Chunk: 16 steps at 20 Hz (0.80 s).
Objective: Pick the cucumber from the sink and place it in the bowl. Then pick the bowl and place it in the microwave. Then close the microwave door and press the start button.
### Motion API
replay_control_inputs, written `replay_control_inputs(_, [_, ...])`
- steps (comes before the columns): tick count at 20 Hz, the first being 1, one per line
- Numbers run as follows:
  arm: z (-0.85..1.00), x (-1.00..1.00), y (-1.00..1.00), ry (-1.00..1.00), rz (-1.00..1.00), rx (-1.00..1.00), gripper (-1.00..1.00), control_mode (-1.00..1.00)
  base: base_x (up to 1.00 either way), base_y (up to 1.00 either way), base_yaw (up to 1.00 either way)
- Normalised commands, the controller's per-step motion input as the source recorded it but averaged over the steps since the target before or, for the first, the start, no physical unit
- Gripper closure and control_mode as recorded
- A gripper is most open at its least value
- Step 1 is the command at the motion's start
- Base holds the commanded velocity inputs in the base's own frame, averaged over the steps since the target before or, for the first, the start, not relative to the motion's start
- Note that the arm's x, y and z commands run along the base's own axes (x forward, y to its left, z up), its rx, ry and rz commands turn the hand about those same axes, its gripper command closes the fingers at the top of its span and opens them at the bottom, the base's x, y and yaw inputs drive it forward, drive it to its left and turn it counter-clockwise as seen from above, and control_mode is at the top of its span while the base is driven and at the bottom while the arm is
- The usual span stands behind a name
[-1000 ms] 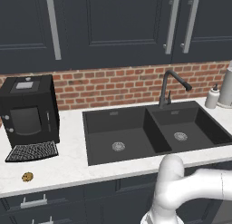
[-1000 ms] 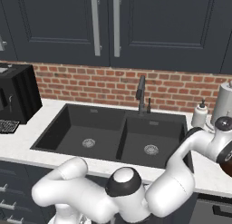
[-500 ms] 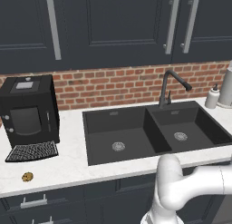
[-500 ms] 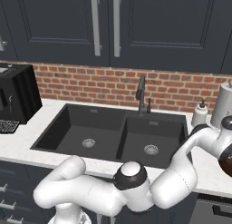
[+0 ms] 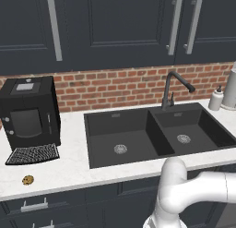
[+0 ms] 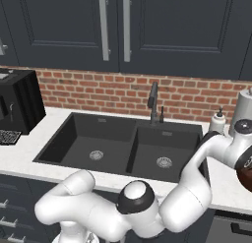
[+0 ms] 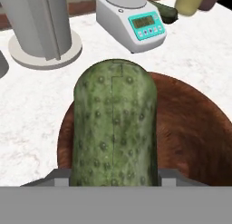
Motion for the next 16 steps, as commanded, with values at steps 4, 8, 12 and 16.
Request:
replay_control_inputs(4, [-0.06, 0.18, 0.00, 0.00, 0.00, 0.00, 1.00, -1.00, 0.00, 0.00, 0.00])
replay_control_inputs(8, [-0.19, 0.36, -0.02, 0.01, 0.00, 0.00, 1.00, -1.00, 0.00, 0.00, 0.00])
replay_control_inputs(12, [-0.01, 0.40, -0.17, 0.00, 0.00, 0.00, 1.00, -1.00, 0.00, 0.00, 0.00])
replay_control_inputs(16, [0.00, 0.15, -0.31, 0.00, 0.01, 0.02, 1.00, -1.00, 0.00, 0.00, 0.00])
